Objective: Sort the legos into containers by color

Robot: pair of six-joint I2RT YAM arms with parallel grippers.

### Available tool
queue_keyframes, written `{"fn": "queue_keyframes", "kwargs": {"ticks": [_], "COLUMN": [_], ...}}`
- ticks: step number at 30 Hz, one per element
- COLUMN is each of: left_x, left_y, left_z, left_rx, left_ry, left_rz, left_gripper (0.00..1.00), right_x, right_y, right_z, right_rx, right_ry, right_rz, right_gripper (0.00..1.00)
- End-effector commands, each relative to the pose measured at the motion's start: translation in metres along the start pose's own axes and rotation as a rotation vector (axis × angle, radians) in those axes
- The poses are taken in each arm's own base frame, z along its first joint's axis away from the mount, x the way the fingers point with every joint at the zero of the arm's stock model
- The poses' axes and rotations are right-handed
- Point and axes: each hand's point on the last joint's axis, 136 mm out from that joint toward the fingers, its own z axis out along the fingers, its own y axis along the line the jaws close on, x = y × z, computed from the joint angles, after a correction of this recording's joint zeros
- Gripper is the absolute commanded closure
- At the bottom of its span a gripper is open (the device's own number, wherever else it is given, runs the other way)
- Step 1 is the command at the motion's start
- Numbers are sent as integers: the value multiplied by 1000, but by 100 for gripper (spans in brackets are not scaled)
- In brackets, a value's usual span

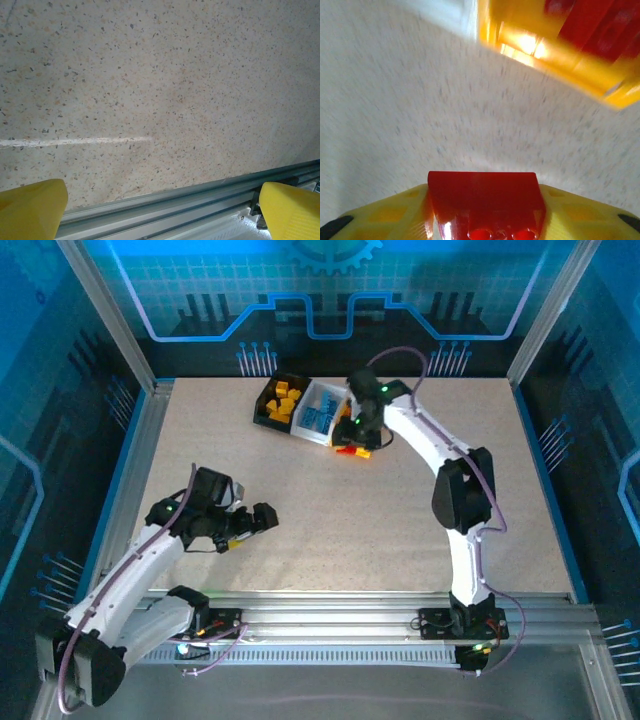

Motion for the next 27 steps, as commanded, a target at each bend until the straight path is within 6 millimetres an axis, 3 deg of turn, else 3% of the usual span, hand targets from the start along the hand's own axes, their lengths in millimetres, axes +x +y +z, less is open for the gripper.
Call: {"fn": "queue_keyframes", "kwargs": {"ticks": [1, 7, 9, 10, 13, 21, 27], "left_x": [-6, -19, -22, -23, -26, -31, -34], "left_y": [-10, -16, -18, -18, -18, -18, -21], "left_z": [-2, -1, -1, 0, 1, 5, 8], "left_rx": [17, -4, -9, -12, -18, -38, -39], "left_ry": [7, 13, 13, 16, 18, 44, 60], "left_rz": [2, 6, 5, 4, -4, -6, -3], "left_gripper": [1, 1, 1, 1, 1, 1, 1], "right_x": [-34, -75, -83, -84, -93, -114, -127], "right_y": [-5, -31, -35, -42, -50, -58, -57], "right_z": [-6, 7, 6, 19, 27, 38, 32], "right_rx": [-82, -104, -114, -105, -109, -134, -158], "right_ry": [-37, -69, -81, -63, -67, -97, -138], "right_rz": [98, 183, 197, 213, 236, 275, 273], "right_gripper": [49, 48, 48, 48, 47, 42, 30]}}
